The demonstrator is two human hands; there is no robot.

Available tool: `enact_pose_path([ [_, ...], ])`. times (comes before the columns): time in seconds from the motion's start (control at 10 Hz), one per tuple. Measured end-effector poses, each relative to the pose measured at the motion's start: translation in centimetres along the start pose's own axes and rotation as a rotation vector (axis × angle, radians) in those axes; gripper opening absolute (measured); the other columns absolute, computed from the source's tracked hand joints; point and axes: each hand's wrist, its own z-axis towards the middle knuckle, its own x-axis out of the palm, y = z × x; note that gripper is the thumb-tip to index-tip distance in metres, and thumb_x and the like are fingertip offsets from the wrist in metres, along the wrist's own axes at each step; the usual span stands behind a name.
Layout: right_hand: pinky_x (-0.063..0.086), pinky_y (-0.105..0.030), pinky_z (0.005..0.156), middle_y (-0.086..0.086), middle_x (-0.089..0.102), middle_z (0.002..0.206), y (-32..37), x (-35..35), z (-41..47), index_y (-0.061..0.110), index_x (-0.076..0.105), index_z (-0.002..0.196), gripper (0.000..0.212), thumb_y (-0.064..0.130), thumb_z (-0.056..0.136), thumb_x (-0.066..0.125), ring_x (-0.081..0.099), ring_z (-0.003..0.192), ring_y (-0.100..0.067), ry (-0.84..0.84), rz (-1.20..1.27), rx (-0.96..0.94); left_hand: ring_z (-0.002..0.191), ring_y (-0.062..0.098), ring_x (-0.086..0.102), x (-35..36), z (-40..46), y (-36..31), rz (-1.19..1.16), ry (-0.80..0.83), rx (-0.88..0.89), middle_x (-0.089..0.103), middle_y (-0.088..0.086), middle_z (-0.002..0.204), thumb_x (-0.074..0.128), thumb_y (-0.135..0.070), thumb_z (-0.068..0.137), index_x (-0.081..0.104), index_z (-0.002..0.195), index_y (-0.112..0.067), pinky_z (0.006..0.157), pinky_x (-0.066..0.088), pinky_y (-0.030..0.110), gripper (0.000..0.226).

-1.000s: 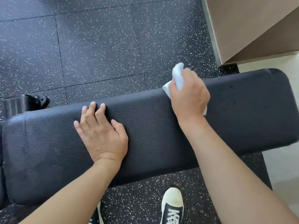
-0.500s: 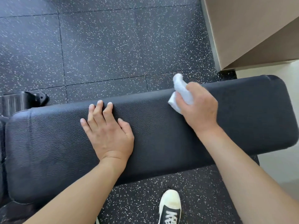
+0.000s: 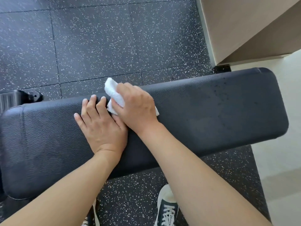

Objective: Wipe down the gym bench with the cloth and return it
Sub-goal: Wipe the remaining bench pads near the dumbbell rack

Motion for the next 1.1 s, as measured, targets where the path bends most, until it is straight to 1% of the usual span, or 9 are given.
enact_pose_path([
  [0.1, 0.043, -0.039, 0.053, -0.001, 0.051, 0.072, -5.3, -4.3, -3.1, 0.015, 0.057, 0.082, 0.022, 0.028, 0.084, 0.074, 0.051, 0.064, -0.026, 0.026, -0.097, -0.095, 0.153, 0.037, 0.028, -0.3, 0.0, -0.2, 0.001, 0.014, -0.005, 0.041, 0.013, 0.158, 0.044, -0.029, 0.092, 0.047, 0.143, -0.011, 0.126, 0.014, 0.062, 0.055],
  [0.3, 0.05, -0.047, 0.063, 0.003, 0.049, 0.075, -13.4, -11.5, -9.4, 0.024, 0.04, 0.079, 0.026, 0.036, 0.094, 0.057, 0.05, 0.072, -0.027, -0.085, -0.185, 0.549, 0.154, 0.036, 0.026, -0.4, 0.0, -0.2, -0.01, 0.034, -0.006, 0.039, 0.012, 0.159, 0.043, -0.031, 0.092, 0.045, 0.144, -0.012, 0.127, 0.012, 0.061, 0.055],
  [0.4, 0.042, -0.038, 0.058, 0.0, 0.053, 0.078, -9.7, -8.8, -9.8, 0.016, 0.051, 0.085, 0.021, 0.036, 0.09, 0.052, 0.052, 0.07, -0.03, -0.094, -0.21, 0.512, 0.154, 0.036, 0.026, -0.5, -0.1, -0.2, -0.016, 0.041, -0.005, 0.039, 0.012, 0.159, 0.043, -0.03, 0.092, 0.045, 0.144, -0.012, 0.127, 0.012, 0.061, 0.055],
  [0.5, 0.036, -0.037, 0.054, -0.004, 0.052, 0.075, -3.7, -4.4, -9.1, 0.013, 0.055, 0.082, 0.021, 0.033, 0.087, 0.059, 0.049, 0.063, -0.028, -0.071, -0.188, 0.256, 0.153, 0.037, 0.027, -0.4, -0.1, -0.2, 0.004, 0.058, -0.001, 0.039, 0.014, 0.159, 0.041, -0.03, 0.093, 0.044, 0.145, -0.011, 0.126, 0.013, 0.063, 0.056],
  [0.6, 0.037, -0.038, 0.054, -0.002, 0.053, 0.077, 0.2, -2.0, -8.5, 0.016, 0.054, 0.084, 0.02, 0.034, 0.086, 0.061, 0.05, 0.063, -0.025, -0.029, -0.147, 0.157, 0.151, 0.04, 0.03, -0.4, 0.2, 0.0, 0.021, 0.096, 0.009, 0.041, 0.016, 0.158, 0.038, -0.03, 0.092, 0.046, 0.145, -0.009, 0.124, 0.015, 0.067, 0.057],
  [0.8, 0.045, -0.038, 0.054, 0.001, 0.05, 0.077, -6.1, -6.4, -10.6, 0.018, 0.053, 0.093, 0.018, 0.029, 0.083, 0.064, 0.049, 0.065, -0.024, 0.098, -0.113, -0.113, 0.149, 0.047, 0.028, -1.5, 0.4, 0.1, 0.096, 0.232, 0.095, 0.036, 0.023, 0.159, 0.052, -0.021, 0.098, 0.041, 0.149, -0.003, 0.117, 0.019, 0.075, 0.055],
  [0.9, 0.049, -0.039, 0.061, 0.003, 0.054, 0.082, -12.1, -10.8, -12.8, 0.021, 0.064, 0.11, 0.026, 0.036, 0.089, 0.059, 0.055, 0.074, -0.025, 0.075, -0.182, 0.267, 0.152, 0.048, 0.026, -2.6, -0.1, 1.7, 0.119, 0.276, 0.207, 0.033, 0.024, 0.163, 0.047, -0.02, 0.101, 0.04, 0.153, -0.003, 0.117, 0.022, 0.075, 0.056],
  [1.0, 0.038, -0.033, 0.06, 0.006, 0.048, 0.083, -14.7, -13.3, -14.4, 0.026, 0.056, 0.117, 0.034, 0.043, 0.092, 0.038, 0.048, 0.075, -0.02, 0.057, -0.332, 0.547, 0.15, 0.05, 0.029, -4.0, -2.3, 3.3, 0.116, 0.304, 0.397, 0.037, 0.024, 0.16, 0.04, -0.022, 0.092, 0.045, 0.152, -0.004, 0.114, 0.03, 0.074, 0.062],
  [1.1, 0.038, -0.034, 0.058, 0.006, 0.049, 0.08, -11.1, -11.9, -14.7, 0.018, 0.055, 0.102, 0.03, 0.041, 0.089, 0.04, 0.051, 0.072, -0.025, -0.053, -0.219, 0.641, 0.147, 0.048, 0.034, -5.1, -5.2, 2.2, 0.099, 0.368, 0.541, 0.044, 0.02, 0.157, 0.04, -0.024, 0.091, 0.054, 0.146, -0.007, 0.112, 0.033, 0.071, 0.06],
])
